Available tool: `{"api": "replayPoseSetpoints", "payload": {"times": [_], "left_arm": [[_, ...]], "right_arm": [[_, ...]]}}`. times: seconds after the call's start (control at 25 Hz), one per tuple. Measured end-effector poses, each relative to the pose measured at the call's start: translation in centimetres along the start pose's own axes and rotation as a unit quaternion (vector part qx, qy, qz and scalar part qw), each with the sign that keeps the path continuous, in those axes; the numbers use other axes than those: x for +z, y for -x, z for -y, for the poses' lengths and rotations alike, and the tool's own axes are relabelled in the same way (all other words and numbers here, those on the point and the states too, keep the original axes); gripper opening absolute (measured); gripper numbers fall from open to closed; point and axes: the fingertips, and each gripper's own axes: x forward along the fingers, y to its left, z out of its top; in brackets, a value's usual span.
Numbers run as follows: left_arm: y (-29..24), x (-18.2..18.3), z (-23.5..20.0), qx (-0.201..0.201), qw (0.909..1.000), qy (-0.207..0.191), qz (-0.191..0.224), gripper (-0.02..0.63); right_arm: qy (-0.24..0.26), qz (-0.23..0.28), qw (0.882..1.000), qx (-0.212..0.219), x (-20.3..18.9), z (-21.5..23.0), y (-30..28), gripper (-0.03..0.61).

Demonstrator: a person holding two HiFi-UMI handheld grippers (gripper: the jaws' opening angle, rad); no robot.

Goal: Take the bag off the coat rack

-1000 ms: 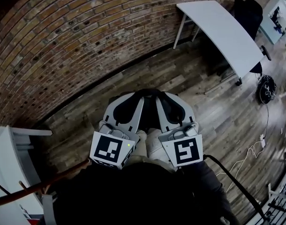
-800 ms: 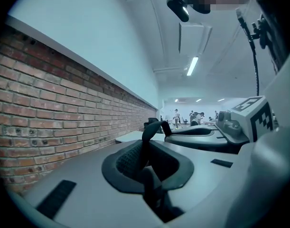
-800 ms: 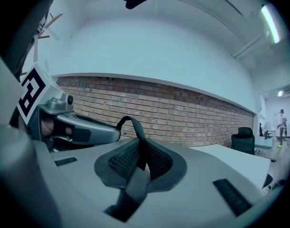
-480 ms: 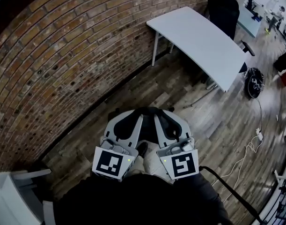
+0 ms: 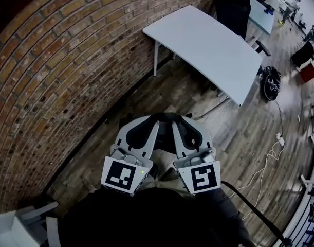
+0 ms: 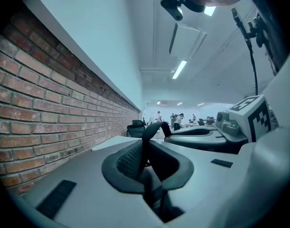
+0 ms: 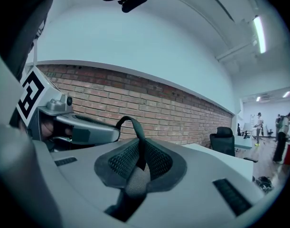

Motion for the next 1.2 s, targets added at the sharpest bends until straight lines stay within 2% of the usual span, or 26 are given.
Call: {"api": "replayPoseSetpoints", "payload": {"times": [0.08, 0.28, 0.52, 0.92, 1.2], "left_arm": [[-1.5, 0.0, -0.1, -0.01, 0.9998, -0.017, -0.004, 0.044], [-5.8, 1.1, -0.1, -0.024, 0.9994, -0.026, -0.001, 0.044], [-10.8, 1.1, -1.7, -0.009, 0.9991, -0.04, -0.013, 0.044], [-21.0, 2.5, -6.1, 0.057, 0.9971, -0.042, -0.028, 0.044], [-26.5, 5.5, -8.6, 0.124, 0.9917, -0.033, -0.003, 0.044]], "right_arm": [[0.0, 0.003, 1.0, -0.009, 0.2, 1.5, -0.6, 0.041], [0.007, 0.01, 1.0, -0.021, 0.6, 5.5, -2.1, 0.041], [-0.004, 0.018, 1.0, -0.008, -0.1, 9.8, -5.7, 0.041], [-0.027, 0.026, 0.998, 0.058, -0.6, 17.8, -14.1, 0.041], [-0.021, 0.044, 0.991, 0.123, 1.5, 22.5, -19.0, 0.041]]}}
